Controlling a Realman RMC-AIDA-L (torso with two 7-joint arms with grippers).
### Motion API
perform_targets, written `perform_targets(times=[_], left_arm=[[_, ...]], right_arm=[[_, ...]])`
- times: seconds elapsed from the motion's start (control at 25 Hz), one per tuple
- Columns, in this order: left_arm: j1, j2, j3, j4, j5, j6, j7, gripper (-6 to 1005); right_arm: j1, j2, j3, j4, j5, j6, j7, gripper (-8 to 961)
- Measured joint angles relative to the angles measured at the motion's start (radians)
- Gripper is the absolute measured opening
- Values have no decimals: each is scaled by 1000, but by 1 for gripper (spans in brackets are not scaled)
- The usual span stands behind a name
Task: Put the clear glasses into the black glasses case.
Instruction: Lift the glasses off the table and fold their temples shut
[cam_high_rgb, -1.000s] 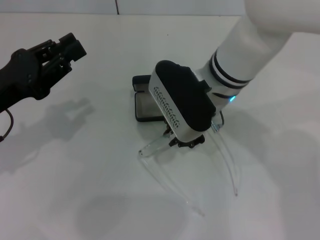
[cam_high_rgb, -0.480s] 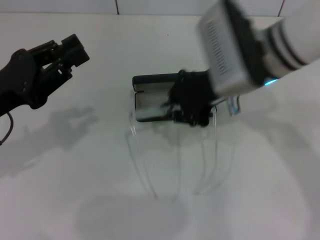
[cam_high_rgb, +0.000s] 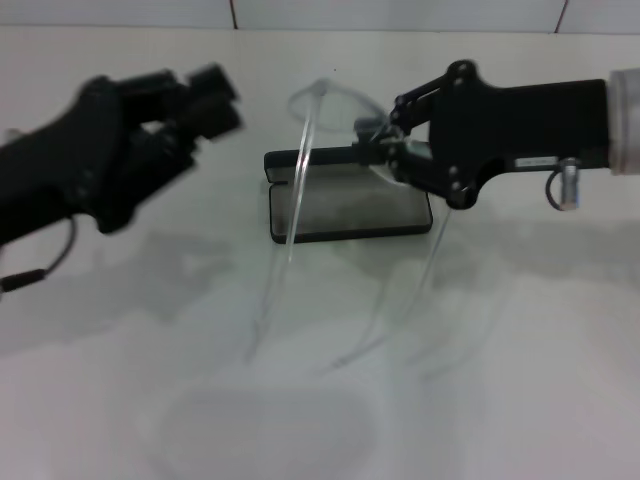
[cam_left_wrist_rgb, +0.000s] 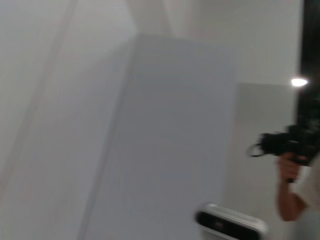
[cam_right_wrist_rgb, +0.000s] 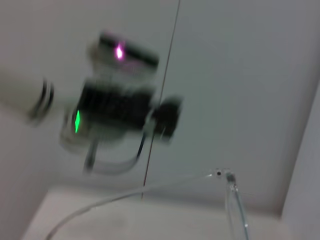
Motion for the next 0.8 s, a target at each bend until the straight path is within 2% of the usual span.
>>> perform_targets(times=[0.16,0.32,0.6,0.8], left_arm=[[-30,-1,80,2,-14,7,7,193],[-51,-1,112,-1,-15,7,21,182],[-58,-3,133,-5,-15,4,27,161],[-75,-4,144,-62,-16,1,53,156]], right_arm=[[-17,-1,9,136,212,-28,-119,123],[4,-2,12,276,334,-65,-200,123],[41,1,28,353,367,-109,-227,123],[59,4,18,382,395,-123,-239,123]])
